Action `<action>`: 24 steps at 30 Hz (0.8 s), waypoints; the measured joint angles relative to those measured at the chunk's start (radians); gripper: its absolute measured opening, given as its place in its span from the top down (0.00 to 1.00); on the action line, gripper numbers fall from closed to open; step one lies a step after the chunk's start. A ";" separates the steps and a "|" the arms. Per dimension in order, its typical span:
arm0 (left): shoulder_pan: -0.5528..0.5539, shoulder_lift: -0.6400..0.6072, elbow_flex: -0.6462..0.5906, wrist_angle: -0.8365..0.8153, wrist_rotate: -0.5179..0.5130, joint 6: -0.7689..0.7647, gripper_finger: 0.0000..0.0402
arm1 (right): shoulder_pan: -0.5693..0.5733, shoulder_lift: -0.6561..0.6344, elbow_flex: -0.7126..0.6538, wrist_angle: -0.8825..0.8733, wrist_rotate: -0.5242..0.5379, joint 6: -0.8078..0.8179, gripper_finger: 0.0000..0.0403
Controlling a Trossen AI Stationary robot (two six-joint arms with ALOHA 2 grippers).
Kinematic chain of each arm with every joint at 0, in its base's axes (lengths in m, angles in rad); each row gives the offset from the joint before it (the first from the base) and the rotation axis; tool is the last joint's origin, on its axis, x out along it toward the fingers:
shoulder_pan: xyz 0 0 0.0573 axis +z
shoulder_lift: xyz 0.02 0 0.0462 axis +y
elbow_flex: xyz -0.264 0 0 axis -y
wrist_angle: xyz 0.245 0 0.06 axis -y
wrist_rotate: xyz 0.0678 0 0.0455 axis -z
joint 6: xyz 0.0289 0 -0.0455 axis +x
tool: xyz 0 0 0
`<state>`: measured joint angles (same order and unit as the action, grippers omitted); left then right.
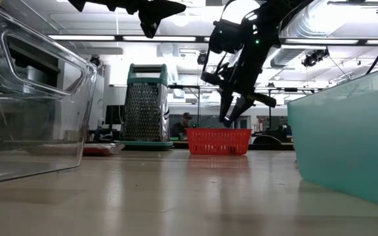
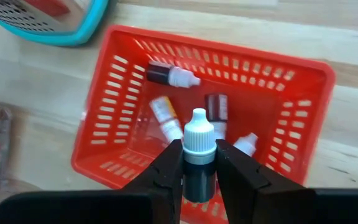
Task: Pick & Place Food Item
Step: Put the food coloring into the red bin
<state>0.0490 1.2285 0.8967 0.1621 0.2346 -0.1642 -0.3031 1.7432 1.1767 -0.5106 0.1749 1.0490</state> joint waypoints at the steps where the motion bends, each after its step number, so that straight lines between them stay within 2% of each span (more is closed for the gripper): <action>1: 0.000 0.000 0.000 0.000 0.000 0.000 0.61 | 0.000 0.000 0.000 -0.011 -0.001 0.004 0.82; 24: 0.000 0.000 0.000 0.000 0.000 0.000 0.61 | 0.015 0.000 0.000 -0.062 0.005 0.001 0.82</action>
<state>0.0494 1.2285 0.8967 0.1623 0.2344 -0.1642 -0.2878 1.7428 1.1767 -0.5724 0.1799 1.0500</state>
